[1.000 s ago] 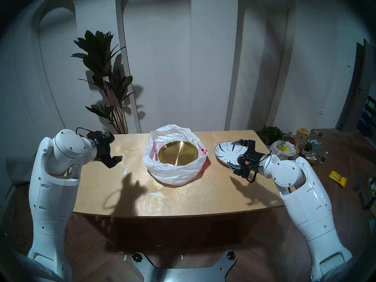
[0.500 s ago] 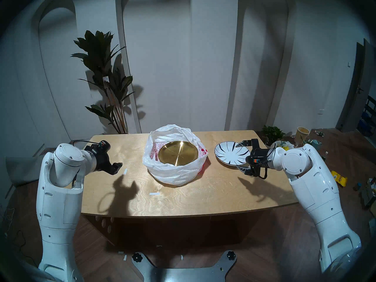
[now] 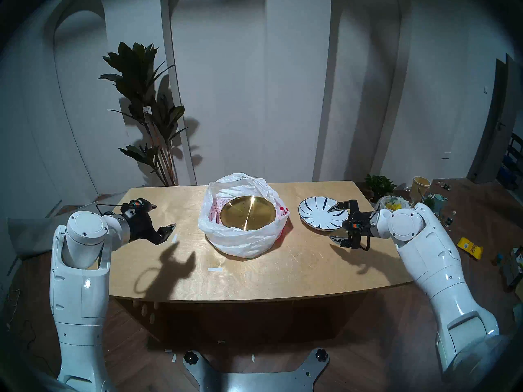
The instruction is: Bag the groceries: heavy items first, fragile items on top
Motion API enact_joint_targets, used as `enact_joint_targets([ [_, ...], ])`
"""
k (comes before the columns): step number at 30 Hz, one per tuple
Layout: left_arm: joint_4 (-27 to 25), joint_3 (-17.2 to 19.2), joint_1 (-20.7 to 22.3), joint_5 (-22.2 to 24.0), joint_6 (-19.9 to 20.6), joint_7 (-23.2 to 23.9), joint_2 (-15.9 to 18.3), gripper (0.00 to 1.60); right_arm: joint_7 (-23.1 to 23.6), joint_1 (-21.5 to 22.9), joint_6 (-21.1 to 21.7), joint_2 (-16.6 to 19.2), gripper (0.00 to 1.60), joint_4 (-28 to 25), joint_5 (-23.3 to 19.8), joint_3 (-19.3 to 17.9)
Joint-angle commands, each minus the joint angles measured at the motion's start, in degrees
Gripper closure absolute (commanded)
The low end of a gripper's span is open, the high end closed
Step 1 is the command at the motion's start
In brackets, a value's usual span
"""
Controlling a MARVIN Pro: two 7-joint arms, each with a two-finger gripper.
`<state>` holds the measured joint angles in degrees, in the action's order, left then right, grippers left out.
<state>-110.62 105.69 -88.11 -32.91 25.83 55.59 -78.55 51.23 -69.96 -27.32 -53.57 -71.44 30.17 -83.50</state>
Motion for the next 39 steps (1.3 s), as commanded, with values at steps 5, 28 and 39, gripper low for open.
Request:
enact_joint_targets([
  [5,0.53,1.2,0.49,2.93,-5.34,-0.04,0.17,0.0,-2.25,8.81,-5.6,-1.55,0.0,9.39,2.16,1.81],
  [28,0.99,1.51,0.39,3.94,-6.89,-0.18,0.23,0.0,-8.72,20.77,-9.31,-7.69,0.0,27.27,12.94,7.37],
  [39,1.02,1.53,0.37,4.07,-7.07,-0.24,0.24,0.0,-12.23,26.52,-11.16,-10.13,0.0,35.87,16.95,9.92],
])
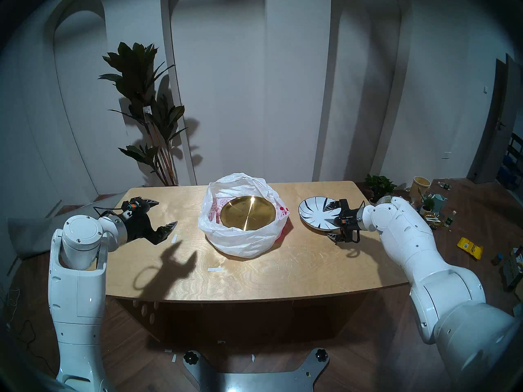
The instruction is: Bag the groceries: heavy items first, fragile items on top
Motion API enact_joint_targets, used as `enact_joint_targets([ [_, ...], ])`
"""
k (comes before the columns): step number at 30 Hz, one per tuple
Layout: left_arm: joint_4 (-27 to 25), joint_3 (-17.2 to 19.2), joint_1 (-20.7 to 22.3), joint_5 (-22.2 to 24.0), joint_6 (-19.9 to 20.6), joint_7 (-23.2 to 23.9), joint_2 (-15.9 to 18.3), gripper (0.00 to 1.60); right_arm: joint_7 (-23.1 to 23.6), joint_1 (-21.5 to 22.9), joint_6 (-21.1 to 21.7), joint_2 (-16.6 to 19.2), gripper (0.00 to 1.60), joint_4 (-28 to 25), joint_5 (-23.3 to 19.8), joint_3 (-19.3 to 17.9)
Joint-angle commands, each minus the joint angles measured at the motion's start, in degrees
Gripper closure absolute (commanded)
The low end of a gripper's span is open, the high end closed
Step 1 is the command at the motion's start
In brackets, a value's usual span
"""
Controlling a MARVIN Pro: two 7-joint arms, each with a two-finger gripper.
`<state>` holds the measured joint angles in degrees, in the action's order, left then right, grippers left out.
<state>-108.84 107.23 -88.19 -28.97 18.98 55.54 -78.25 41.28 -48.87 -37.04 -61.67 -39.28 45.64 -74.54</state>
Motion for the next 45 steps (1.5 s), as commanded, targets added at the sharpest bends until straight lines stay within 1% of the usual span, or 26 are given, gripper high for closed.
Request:
enact_joint_targets([
  [1,-0.75,-0.01,0.45,0.13,-0.22,-0.19,-0.06,0.0,-2.38,5.95,-1.89,-2.19,0.0,4.47,1.63,1.16],
  [3,-0.75,-0.01,0.44,0.14,-0.24,-0.2,-0.06,0.0,-1.82,6.91,-2.5,-2.36,0.0,5.49,1.64,1.42],
  [4,-0.75,-0.01,0.44,0.15,-0.25,-0.2,-0.06,0.0,-1.62,7.33,-2.97,-2.37,0.35,5.91,1.73,1.59],
  [5,-0.75,-0.01,0.44,0.16,-0.25,-0.21,-0.05,0.0,-1.34,7.73,-3.44,-2.38,0.85,6.46,1.52,1.54],
  [6,-0.74,-0.01,0.44,0.17,-0.26,-0.22,-0.05,0.0,-0.15,8.31,-3.93,-2.28,0.85,6.96,1.31,1.66],
  [7,-0.74,-0.01,0.44,0.18,-0.26,-0.22,-0.04,0.0,0.98,8.5,-4.38,-2.04,1.6,6.86,0.9,1.57],
  [14,-0.71,-0.01,0.44,0.22,-0.29,-0.22,-0.02,0.0,2.29,9.1,-6.1,-1.79,1.6,6.71,-0.33,0.58],
  [26,-0.71,-0.02,0.42,0.25,-0.31,-0.26,-0.01,0.0,4.66,10.04,-7.63,-1.93,1.6,6.73,-1.76,-1.12],
  [36,-0.61,-0.02,0.44,0.31,-0.36,-0.23,0.04,0.0,5.95,12.68,-8.97,-1.71,1.6,3.82,-3.38,-3.28],
  [45,-0.64,-0.02,0.43,0.32,-0.36,-0.25,0.04,0.0,7.9,12.46,-9.69,-1.53,1.6,1.28,-4.42,-4.13],
])
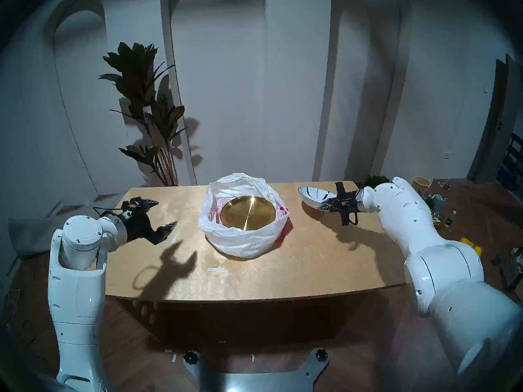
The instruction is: Bag the groceries: heavy items first, fragile items on top
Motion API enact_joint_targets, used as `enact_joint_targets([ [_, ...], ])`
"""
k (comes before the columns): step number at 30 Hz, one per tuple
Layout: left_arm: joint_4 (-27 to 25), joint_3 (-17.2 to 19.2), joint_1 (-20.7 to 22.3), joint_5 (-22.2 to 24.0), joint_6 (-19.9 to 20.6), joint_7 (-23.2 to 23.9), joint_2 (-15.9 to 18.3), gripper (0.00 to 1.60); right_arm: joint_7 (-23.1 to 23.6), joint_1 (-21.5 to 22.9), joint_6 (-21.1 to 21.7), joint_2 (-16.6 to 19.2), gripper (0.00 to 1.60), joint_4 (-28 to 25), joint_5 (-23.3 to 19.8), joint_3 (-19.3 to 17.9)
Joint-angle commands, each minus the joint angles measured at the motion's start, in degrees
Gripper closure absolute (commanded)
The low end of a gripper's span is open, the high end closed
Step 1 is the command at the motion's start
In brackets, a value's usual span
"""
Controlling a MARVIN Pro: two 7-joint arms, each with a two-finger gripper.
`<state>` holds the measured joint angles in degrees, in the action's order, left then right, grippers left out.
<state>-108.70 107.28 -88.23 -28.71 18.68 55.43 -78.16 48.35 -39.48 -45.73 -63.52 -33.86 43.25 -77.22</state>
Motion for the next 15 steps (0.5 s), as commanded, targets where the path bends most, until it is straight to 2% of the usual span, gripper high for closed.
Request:
enact_joint_targets([
  [1,-0.8,-0.08,0.47,0.06,-0.06,-0.14,-0.05,0.0,1.13,2.94,-1.02,0.34,1.6,-4.47,-2.19,-1.54],
  [7,-0.79,-0.08,0.47,0.07,-0.07,-0.15,-0.04,0.0,3.33,2.98,-1.42,0.03,1.6,-7.53,-2.9,-1.74],
  [15,-0.66,-0.07,0.49,0.12,-0.12,-0.11,0.0,0.0,6.22,6.15,-1.55,-4.1,1.6,-11.37,-2.26,-0.18],
])
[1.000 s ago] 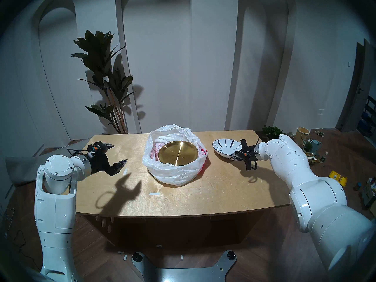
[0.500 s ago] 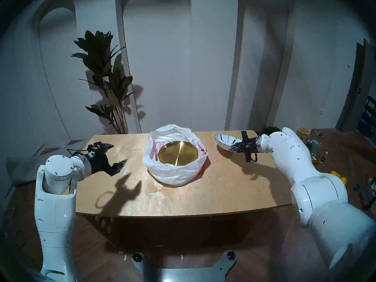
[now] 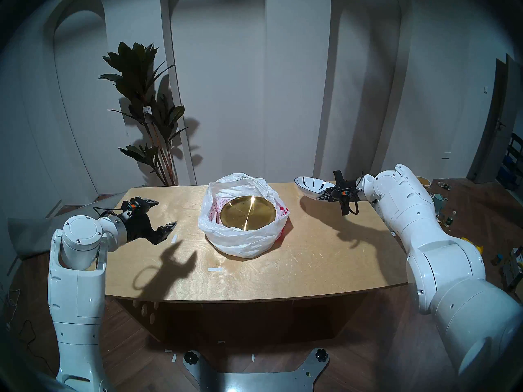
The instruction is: Bag the groceries: heavy items first, fragile items on top
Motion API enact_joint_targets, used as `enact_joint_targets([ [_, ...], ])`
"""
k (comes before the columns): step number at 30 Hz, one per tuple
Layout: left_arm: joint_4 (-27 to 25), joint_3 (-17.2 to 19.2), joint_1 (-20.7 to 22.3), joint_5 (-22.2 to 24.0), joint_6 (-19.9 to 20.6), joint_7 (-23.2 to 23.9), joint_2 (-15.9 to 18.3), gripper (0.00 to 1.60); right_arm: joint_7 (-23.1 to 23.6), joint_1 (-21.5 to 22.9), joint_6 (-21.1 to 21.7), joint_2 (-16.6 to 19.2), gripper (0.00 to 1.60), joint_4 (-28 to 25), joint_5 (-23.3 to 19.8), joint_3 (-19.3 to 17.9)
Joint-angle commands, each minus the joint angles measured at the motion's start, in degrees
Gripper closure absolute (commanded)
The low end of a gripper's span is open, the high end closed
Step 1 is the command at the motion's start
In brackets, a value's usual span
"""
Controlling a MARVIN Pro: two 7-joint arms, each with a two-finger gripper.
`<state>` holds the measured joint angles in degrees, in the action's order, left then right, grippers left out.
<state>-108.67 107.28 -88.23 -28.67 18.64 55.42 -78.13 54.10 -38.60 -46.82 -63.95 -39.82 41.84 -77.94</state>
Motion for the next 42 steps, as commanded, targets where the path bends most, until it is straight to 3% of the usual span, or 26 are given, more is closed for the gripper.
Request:
enact_joint_targets([
  [1,-0.67,-0.07,0.49,0.08,-0.09,-0.1,-0.02,0.0,0.61,5.64,-0.53,-4.51,1.6,-5.84,-0.87,0.73],
  [9,-0.62,-0.08,0.49,0.13,-0.12,-0.1,0.01,0.0,3.57,7.37,-0.09,-9.64,1.6,-10.22,-1.44,3.62],
  [16,-0.68,-0.08,0.49,0.14,-0.12,-0.12,0.01,0.0,5.12,5.46,1.91,-13.89,1.6,-12.94,-2.27,5.92],
  [26,-0.87,-0.11,0.43,0.09,-0.01,-0.23,-0.04,0.0,9.55,0.19,11.96,-16.21,1.6,-16.56,-3.54,7.04],
  [42,-0.8,-0.12,0.43,0.17,-0.06,-0.28,0.01,0.0,2.71,3.08,15.26,-22.78,1.6,-3.67,3.68,10.94],
])
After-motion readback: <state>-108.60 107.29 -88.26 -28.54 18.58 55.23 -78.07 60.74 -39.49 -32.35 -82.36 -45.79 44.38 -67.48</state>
